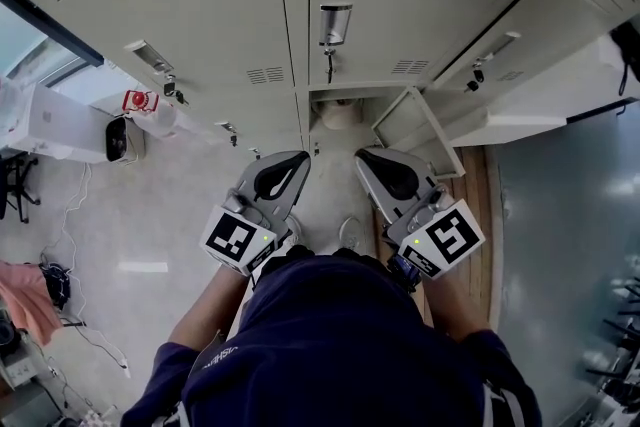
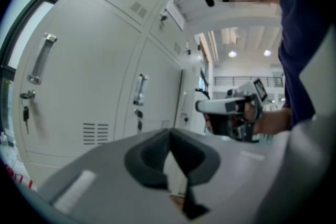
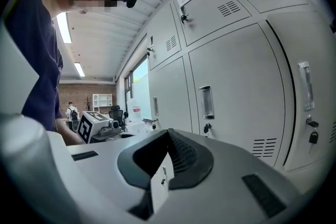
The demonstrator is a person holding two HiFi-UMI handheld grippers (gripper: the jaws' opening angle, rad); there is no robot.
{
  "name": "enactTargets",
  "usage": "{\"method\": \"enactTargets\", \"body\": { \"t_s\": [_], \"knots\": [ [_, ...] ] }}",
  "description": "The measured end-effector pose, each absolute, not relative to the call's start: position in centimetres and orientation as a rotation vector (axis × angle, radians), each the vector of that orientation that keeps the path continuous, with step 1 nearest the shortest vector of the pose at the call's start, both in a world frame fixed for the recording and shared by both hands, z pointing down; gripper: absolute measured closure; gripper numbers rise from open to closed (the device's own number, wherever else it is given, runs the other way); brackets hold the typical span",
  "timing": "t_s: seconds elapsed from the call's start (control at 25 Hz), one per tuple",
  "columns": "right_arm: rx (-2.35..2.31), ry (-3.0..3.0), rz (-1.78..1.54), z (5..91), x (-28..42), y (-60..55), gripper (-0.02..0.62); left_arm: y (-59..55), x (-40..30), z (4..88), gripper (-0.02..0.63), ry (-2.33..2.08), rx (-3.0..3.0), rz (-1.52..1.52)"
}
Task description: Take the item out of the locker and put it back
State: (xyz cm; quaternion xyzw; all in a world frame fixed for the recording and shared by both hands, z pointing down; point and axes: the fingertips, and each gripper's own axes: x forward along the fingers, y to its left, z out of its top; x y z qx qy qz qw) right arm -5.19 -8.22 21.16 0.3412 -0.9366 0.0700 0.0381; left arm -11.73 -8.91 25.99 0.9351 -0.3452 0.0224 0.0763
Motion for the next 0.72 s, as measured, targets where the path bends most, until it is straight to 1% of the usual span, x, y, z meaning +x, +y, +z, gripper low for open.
{"method": "enactTargets", "body": {
  "t_s": [0.12, 0.72],
  "knots": [
    [1.034, -2.866, 0.229, 21.7, -4.8, -8.8, 0.589, -9.5, -10.9, 25.9, 0.603, -1.040, 2.797, 0.040],
    [0.998, -2.879, 0.289, 23.1, -3.0, -10.0, 0.589, -10.2, -8.7, 26.7, 0.603, -1.047, 2.798, 0.117]
  ]
}}
